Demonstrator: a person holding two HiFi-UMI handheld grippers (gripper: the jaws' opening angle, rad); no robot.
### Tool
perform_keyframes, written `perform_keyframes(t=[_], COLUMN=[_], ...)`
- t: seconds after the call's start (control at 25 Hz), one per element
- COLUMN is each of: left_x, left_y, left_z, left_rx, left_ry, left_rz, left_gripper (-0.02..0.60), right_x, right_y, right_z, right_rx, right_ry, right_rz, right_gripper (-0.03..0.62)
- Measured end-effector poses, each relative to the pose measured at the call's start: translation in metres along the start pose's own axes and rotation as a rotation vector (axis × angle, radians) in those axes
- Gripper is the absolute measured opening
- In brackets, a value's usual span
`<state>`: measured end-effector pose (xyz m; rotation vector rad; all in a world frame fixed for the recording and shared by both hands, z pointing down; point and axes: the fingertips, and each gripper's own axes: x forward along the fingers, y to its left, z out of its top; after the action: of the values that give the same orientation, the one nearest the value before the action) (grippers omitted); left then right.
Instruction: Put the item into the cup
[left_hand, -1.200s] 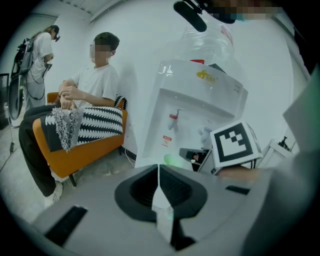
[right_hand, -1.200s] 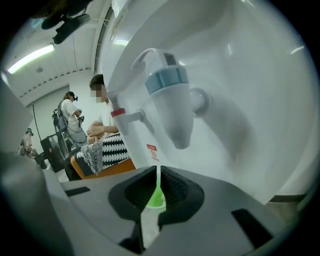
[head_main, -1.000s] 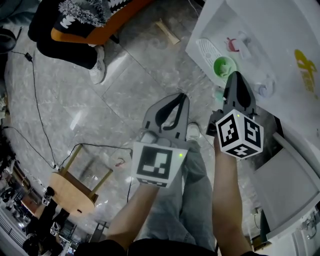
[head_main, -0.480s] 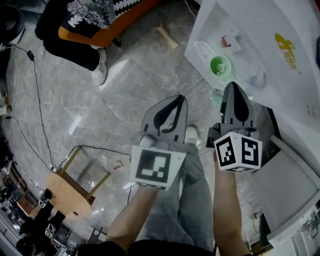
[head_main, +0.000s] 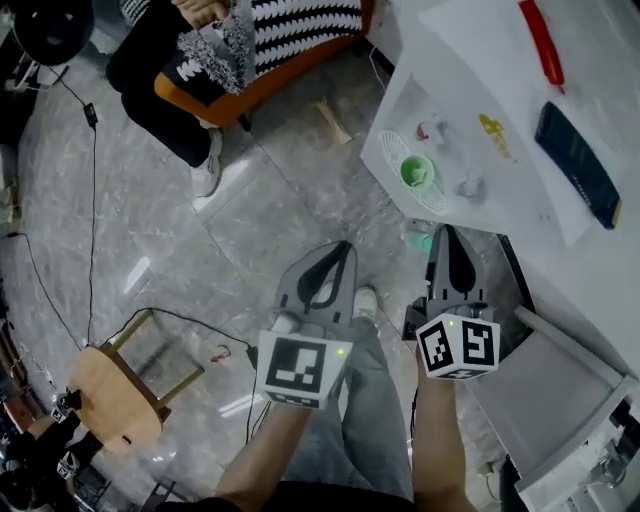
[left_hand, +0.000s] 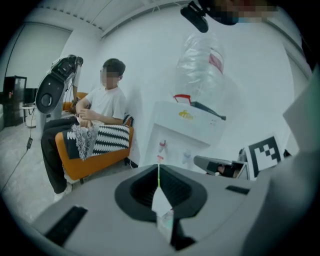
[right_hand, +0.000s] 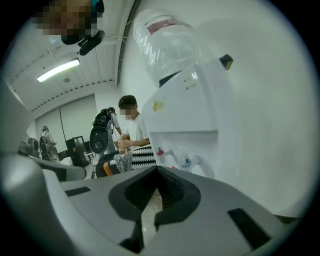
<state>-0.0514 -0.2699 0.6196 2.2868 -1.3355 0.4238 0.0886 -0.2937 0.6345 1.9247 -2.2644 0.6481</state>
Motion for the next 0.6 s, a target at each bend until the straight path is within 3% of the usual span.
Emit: perform_keyframes(t=[0.2, 0.6], left_x=[-0.023, -0.077], left_y=[-0.027, -0.067], left_z=[0.036, 0.113], left_rx=[-0.033, 0.074], left_ry=[-0.063, -0.135], left_rz=[0.011, 0.03], left_gripper=[0.014, 0.014], right_x=[-0.029, -0.092], right_y=[0.026, 0.053], right_z=[0.042, 0.131], right_rx=[-0.096, -0.129], right_ry=[0.015, -0.018], right_rz=[0.071, 0.148], right_gripper=[0.009, 0.009])
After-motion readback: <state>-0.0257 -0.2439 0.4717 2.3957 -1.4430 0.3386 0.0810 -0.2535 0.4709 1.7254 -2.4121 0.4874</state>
